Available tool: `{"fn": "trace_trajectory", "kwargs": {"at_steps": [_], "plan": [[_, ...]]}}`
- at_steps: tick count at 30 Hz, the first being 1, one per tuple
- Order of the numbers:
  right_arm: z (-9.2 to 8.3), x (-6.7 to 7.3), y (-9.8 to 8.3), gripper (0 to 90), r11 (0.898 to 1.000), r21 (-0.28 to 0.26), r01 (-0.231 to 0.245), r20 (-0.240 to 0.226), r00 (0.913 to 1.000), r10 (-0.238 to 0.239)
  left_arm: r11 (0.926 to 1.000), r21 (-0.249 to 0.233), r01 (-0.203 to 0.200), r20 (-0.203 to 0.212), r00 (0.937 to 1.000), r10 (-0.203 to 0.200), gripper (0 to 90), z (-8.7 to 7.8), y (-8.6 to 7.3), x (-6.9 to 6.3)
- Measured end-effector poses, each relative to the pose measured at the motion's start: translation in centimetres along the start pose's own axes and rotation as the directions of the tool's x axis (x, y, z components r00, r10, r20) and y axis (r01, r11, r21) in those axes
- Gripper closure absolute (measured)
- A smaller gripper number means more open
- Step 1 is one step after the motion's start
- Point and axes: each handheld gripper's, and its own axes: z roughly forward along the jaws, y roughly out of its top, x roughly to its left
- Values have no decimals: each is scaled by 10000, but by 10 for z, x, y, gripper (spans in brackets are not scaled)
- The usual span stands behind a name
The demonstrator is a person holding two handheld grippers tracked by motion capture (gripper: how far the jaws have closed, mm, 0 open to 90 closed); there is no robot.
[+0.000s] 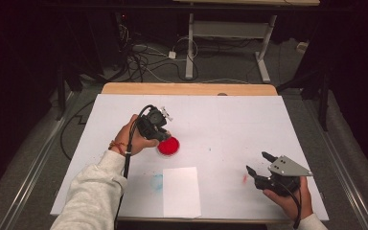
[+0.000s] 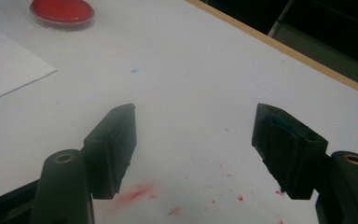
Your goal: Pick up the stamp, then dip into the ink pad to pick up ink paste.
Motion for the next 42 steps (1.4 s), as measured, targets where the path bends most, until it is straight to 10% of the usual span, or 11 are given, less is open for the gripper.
{"fn": "trace_trajectory", "kwargs": {"at_steps": [17, 42], "plan": [[1, 5, -1, 314, 9995, 191, 257, -121, 9996, -254, 9920, 1259, -22, 189, 9998, -2, 739, 46, 4, 4], [-3, 6, 0, 311, 9991, 64, 411, -86, 9991, -410, 9904, 1375, 132, 72, 9999, -143, 740, 51, 6, 2]]}}
